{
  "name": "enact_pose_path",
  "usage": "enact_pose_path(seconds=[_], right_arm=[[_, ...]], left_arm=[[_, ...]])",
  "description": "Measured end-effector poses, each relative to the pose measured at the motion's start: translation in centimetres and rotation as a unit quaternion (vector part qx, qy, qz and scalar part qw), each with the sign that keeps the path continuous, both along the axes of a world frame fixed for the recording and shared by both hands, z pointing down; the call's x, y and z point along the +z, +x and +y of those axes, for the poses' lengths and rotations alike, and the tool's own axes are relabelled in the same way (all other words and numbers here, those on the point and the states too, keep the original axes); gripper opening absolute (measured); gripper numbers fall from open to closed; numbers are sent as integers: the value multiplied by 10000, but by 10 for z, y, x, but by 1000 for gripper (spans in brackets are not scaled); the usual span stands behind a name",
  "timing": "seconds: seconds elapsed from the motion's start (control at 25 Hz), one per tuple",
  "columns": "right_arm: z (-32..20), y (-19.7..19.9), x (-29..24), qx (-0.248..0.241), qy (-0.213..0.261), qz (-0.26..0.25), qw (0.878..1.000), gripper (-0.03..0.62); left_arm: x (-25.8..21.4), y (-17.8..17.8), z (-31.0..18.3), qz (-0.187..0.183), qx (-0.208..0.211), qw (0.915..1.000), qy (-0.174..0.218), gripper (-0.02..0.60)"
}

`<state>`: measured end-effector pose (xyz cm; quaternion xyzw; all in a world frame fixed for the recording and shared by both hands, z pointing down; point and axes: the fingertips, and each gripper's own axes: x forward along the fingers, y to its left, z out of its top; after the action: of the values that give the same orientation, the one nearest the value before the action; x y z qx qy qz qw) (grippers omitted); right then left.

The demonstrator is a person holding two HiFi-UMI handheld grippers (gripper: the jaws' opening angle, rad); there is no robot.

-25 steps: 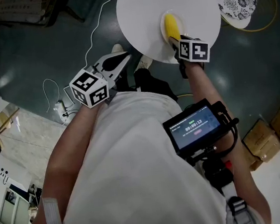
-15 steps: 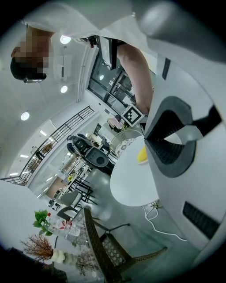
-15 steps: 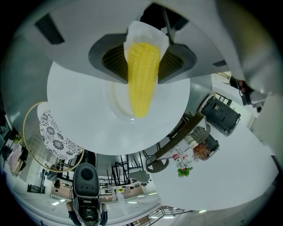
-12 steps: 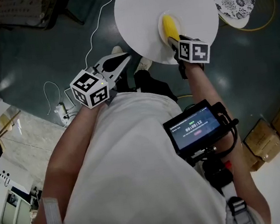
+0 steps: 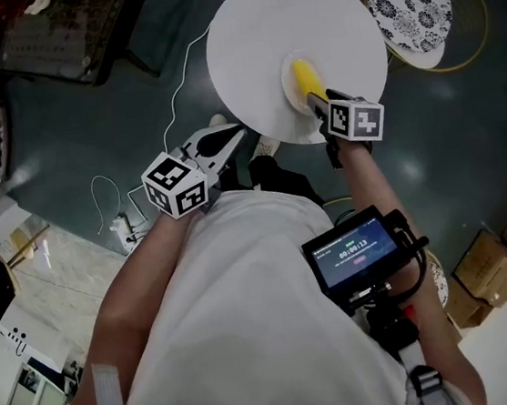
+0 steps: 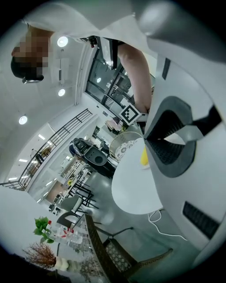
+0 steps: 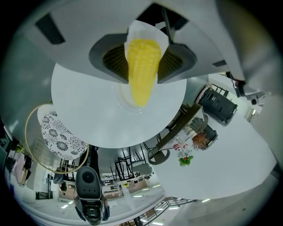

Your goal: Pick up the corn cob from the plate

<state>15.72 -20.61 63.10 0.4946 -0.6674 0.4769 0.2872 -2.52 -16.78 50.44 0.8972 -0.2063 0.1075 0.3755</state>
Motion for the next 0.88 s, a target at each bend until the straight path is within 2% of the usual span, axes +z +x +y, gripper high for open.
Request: enact_pose_path(seconds=[0.16, 0.32, 0.6, 0.76, 0.88], right_arm=[[-2, -4, 2, -71, 34, -93, 9999, 209], [4, -14, 11, -1108, 35, 551, 9923, 210], [9, -18, 35, -1929, -350, 1248, 9726, 210], [11, -22, 44, -2265, -736, 1253, 9631, 212], [11, -16, 50, -2325, -1071, 988, 9616, 216]], left_arm=[[1, 2, -1, -11, 62, 10000, 20, 6], [-2, 8, 0, -38, 97, 9999, 25, 6], [-6, 9, 7, -115, 50, 9999, 35, 6], [-7, 7, 10, -177, -34, 9998, 30, 6], [-8, 10, 12, -199, -74, 9998, 33, 6]])
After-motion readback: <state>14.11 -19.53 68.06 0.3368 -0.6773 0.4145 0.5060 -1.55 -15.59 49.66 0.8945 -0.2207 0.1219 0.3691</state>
